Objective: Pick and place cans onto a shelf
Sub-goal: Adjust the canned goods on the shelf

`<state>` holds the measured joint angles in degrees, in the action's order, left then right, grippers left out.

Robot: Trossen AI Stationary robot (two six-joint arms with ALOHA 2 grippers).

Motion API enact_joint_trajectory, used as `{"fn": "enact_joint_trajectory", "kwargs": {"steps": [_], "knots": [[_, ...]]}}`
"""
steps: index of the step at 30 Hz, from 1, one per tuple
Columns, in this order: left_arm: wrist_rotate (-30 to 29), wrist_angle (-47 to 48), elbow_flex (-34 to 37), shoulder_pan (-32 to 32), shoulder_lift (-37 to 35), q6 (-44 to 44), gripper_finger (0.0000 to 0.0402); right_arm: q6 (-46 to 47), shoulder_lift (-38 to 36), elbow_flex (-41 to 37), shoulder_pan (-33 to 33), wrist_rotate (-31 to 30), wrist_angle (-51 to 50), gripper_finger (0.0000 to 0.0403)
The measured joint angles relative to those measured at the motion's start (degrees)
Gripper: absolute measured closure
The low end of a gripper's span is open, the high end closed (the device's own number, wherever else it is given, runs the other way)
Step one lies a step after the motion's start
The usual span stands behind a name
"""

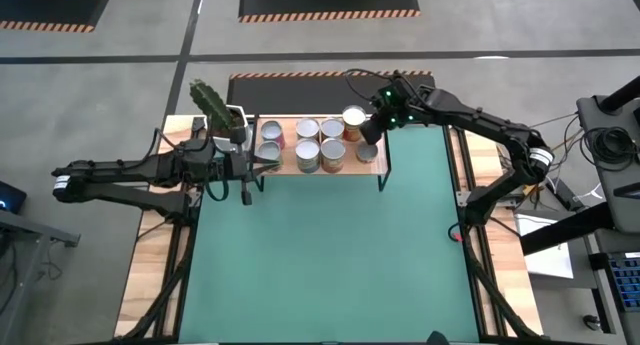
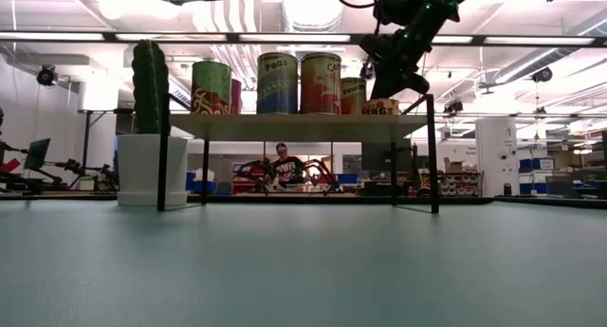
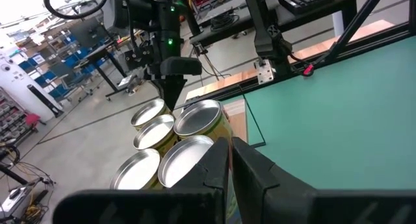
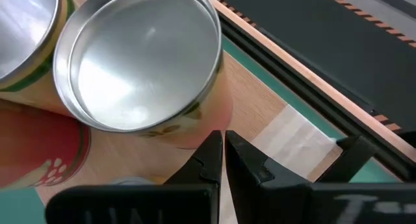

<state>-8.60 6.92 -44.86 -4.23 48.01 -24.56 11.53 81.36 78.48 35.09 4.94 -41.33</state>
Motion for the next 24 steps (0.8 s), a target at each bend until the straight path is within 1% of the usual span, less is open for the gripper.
{"fn": "enact_joint_trajectory", "kwargs": {"steps": [5,11,15,19,24], "knots": [[0.0,0.02,0.0,0.0,0.0,0.0,0.0402,0.0,-1.56,0.0,0.04,-1.15,-0.25,0.0394],[0.0,-0.01,0.0,0.0,0.0,0.0,0.0402,0.0,-5.4,0.0,0.0,-6.52,0.38,0.0394],[0.0,-0.02,0.0,0.02,0.0,0.0,0.0402,-0.78,-7.18,0.0,0.0,-6.53,4.96,0.0394],[0.0,-0.02,0.0,0.0,0.0,0.0,0.0402,-1.09,-6.61,0.0,-0.26,-5.83,8.59,0.0394],[0.0,-0.04,0.0,0.0,0.0,0.0,0.0402,-2.08,-4.39,0.0,-0.34,-1.93,8.98,0.0394]]}}
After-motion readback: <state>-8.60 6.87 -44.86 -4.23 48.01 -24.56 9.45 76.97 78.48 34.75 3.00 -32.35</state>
